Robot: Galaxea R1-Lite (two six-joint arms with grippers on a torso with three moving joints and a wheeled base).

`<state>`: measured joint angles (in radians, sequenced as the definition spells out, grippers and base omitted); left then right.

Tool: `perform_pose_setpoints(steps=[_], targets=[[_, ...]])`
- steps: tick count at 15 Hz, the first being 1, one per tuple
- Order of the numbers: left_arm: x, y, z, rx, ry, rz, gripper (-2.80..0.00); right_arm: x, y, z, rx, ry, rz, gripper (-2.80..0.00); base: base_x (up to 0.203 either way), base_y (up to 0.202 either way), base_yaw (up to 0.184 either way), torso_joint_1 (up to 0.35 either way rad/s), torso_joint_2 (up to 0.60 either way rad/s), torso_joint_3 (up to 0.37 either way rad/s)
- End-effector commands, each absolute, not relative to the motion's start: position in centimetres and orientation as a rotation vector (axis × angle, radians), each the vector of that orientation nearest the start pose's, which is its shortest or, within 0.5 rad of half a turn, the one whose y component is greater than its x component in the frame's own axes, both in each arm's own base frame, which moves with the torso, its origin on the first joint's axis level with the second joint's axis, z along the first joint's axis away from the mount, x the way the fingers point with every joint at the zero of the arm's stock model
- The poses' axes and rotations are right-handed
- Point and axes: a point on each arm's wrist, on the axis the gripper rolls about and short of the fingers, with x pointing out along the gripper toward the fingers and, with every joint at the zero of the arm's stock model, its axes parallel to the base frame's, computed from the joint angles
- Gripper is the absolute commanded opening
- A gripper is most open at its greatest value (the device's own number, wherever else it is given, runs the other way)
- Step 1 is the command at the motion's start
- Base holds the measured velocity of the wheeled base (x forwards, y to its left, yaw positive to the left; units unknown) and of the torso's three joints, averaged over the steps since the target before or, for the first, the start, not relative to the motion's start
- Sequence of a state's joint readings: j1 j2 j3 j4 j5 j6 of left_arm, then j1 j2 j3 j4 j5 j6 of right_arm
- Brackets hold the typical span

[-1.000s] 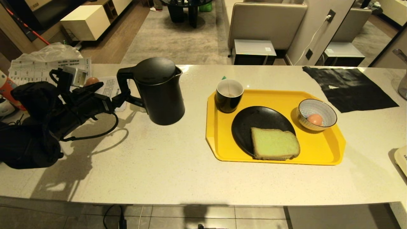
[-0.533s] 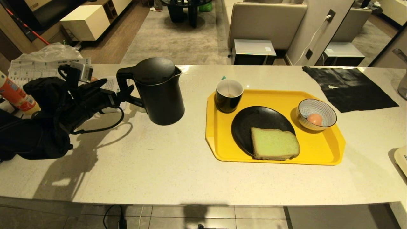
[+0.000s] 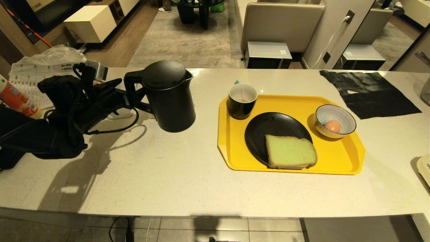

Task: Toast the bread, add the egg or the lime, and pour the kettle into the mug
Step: Pick up the kettle

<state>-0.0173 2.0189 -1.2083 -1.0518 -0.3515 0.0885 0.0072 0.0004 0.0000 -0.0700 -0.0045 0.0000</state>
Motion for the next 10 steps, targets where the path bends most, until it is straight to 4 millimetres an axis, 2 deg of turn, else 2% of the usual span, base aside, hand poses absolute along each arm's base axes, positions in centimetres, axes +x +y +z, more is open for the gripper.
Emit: perform_pose_setpoints(steps=[1,3,4,10], targets=[[40.51,-1.71,21.97,0.130,-0.252,-0.365,0.00,-2.08,-0.03,7.51,0.000,-0.041,0.003,-2.80,0.000,0.000,0.000,0.000,0.00,0.000],[40.77,-1.78,21.86,0.131,-0.251,-0.366,0.00,-2.08,-0.03,7.52,0.000,-0.042,0.003,-2.80,0.000,0.000,0.000,0.000,0.00,0.000],[40.82,-1.79,21.93,0.132,-0.254,-0.367,-2.80,-2.07,-0.03,7.51,0.000,-0.041,0.003,-2.80,0.000,0.000,0.000,0.000,0.00,0.000],[40.91,-2.35,21.79,0.135,-0.260,-0.380,-2.80,-2.08,-0.03,7.51,0.000,-0.041,0.003,-2.80,0.000,0.000,0.000,0.000,0.00,0.000]])
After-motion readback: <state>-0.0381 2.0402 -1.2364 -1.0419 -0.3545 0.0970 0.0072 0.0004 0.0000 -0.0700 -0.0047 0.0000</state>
